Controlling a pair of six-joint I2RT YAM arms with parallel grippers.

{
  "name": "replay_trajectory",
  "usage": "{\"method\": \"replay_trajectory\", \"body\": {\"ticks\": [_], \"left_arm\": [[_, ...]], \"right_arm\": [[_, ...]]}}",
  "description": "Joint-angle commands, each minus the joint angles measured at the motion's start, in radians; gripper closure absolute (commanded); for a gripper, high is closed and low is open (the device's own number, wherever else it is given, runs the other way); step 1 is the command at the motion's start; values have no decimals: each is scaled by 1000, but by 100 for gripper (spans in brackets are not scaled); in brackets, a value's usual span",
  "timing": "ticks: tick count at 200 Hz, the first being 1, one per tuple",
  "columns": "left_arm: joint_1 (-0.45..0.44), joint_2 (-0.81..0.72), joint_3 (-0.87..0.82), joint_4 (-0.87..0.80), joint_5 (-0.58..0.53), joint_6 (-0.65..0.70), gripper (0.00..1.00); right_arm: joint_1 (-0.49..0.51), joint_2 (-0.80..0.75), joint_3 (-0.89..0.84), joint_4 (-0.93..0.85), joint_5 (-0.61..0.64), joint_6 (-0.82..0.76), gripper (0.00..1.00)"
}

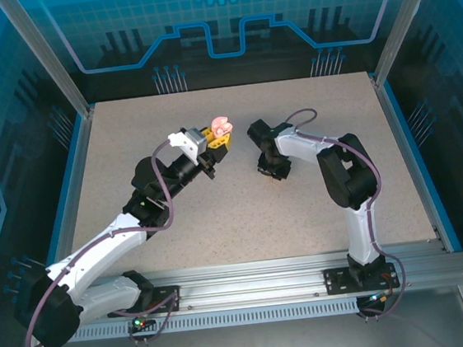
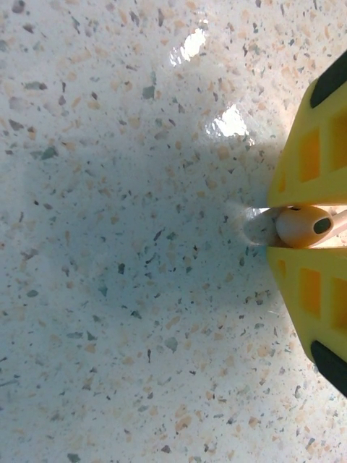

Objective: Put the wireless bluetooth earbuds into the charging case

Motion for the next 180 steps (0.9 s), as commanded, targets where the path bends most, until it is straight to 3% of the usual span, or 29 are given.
{"method": "replay_trajectory", "body": {"ticks": [1, 107, 180], "left_arm": [[-6, -15, 12, 15, 0, -12, 100], [-6, 2, 31, 31, -7, -19, 100], [-5, 35, 68, 38, 31, -46, 100]], "right_arm": [[-9, -22, -33, -5, 26, -19, 85], [-59, -301, -138, 133, -6, -190, 86], [-82, -491, -27, 168, -96, -369, 86]]}}
